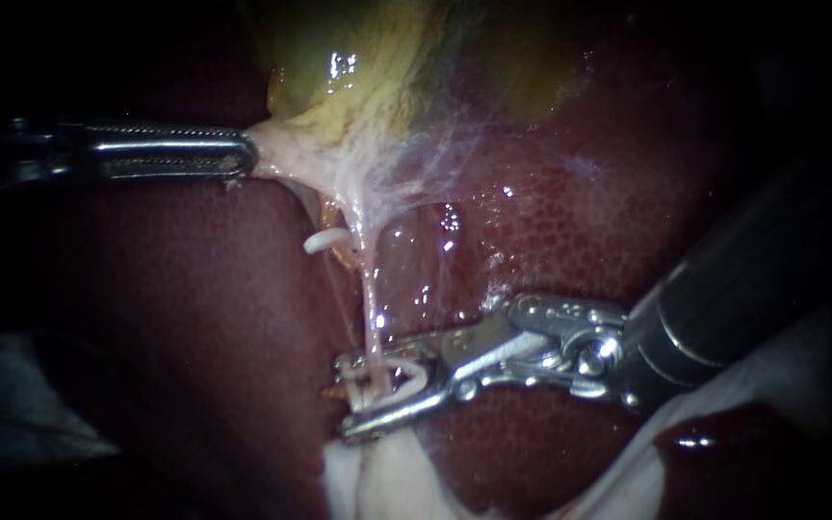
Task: Clipping first clip right tube
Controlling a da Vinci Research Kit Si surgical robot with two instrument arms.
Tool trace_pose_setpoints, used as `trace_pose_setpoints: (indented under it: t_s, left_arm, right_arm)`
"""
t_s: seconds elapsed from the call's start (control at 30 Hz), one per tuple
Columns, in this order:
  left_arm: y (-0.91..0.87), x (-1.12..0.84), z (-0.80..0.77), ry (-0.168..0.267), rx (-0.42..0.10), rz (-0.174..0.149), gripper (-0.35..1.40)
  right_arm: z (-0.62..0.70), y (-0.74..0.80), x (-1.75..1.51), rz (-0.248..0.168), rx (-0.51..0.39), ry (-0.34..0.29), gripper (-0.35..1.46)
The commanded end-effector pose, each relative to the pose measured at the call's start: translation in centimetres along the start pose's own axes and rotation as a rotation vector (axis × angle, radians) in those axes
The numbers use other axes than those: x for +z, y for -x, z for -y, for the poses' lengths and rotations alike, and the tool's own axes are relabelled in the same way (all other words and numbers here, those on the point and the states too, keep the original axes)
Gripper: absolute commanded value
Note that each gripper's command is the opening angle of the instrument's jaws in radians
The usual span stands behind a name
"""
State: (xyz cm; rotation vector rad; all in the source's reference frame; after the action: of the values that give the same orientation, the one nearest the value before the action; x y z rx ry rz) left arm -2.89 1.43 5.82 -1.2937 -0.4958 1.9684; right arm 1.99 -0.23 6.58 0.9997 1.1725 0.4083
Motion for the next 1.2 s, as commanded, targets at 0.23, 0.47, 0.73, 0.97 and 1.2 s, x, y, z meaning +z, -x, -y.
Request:
trace_pose_setpoints:
  t_s: [0.23,0.47,0.73,0.97,1.2]
  left_arm:
    - [0.00,0.00,0.00,0.000,0.000,0.000,-0.35]
    - [0.00,0.00,0.00,0.000,0.000,0.000,-0.35]
    - [0.00,0.00,0.00,0.000,0.000,0.000,-0.35]
    - [0.00,0.00,0.00,0.000,0.000,0.000,-0.35]
    - [0.00,0.00,0.00,0.000,0.000,0.000,-0.35]
  right_arm:
    - [0.03,-0.01,0.01,0.006,0.003,-0.010,0.48]
    - [0.08,-0.08,-0.03,0.011,0.027,-0.027,0.37]
    - [0.10,-0.12,-0.06,0.007,0.059,-0.022,0.23]
    - [0.10,-0.11,-0.07,0.008,0.058,-0.023,-0.01]
    - [0.10,-0.09,-0.09,0.009,0.087,-0.024,-0.35]
